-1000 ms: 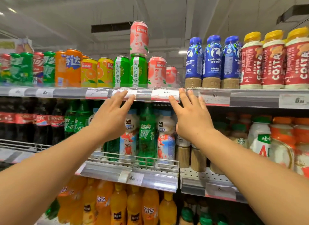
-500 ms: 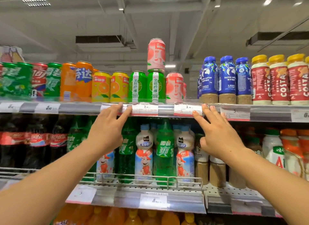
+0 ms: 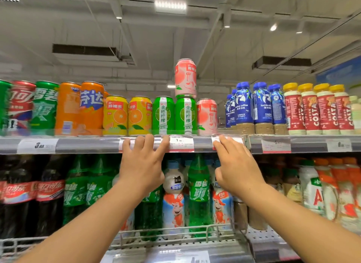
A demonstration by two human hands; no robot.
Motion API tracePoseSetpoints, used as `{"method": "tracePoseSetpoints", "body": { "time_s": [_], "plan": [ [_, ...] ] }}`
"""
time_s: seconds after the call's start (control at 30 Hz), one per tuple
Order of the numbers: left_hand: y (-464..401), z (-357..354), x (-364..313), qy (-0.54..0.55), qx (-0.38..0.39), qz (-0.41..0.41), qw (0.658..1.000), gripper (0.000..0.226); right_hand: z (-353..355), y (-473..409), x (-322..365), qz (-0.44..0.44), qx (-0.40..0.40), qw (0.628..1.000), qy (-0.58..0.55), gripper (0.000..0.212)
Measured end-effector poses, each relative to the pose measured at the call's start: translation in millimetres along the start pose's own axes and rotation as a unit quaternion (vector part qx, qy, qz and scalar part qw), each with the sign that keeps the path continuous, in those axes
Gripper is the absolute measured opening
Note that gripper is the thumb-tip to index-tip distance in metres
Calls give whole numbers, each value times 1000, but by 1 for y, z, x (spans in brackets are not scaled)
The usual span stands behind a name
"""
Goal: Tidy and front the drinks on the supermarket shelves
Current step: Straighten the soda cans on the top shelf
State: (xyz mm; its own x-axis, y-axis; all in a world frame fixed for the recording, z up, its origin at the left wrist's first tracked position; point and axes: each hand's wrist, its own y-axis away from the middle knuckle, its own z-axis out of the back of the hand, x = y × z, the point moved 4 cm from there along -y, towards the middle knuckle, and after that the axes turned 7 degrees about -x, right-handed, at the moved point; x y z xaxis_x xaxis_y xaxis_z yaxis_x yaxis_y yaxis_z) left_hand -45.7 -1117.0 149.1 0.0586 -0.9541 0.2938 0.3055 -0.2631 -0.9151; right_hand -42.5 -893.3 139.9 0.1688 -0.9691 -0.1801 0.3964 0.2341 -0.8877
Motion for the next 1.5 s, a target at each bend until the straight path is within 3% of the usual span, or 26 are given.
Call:
{"method": "tracePoseSetpoints", "body": {
  "time_s": [0.17, 0.33, 0.6, 0.73, 1.03, 1.2, 1.5],
  "plan": [
    [-10, 1, -8, -5, 13, 22, 1000, 62, 8, -4, -8, 27, -55, 998, -1, 56],
    [-13, -1, -21, -34, 38, 61, 997, 52, 20, -31, -17, 27, -15, 999, -31, 31],
    [-17, 3, -21, -27, 7, 24, 999, 42, 56, -127, -33, -79, -121, 955, -259, 18],
    [-17, 6, -20, -22, -2, 6, 1000, 48, 65, -187, -33, -154, -138, 919, -336, 31],
    [-15, 7, -17, -32, -33, -22, 999, 49, 43, -245, -4, -213, 8, 901, -378, 96],
    [-10, 2, -16, -28, -26, -27, 999, 58, 39, -248, 4, -209, -2, 906, -367, 93],
    [-10, -1, -17, -3, -46, 0, 999, 52, 47, -244, 7, -214, -14, 895, -392, 80]
  ]
}}
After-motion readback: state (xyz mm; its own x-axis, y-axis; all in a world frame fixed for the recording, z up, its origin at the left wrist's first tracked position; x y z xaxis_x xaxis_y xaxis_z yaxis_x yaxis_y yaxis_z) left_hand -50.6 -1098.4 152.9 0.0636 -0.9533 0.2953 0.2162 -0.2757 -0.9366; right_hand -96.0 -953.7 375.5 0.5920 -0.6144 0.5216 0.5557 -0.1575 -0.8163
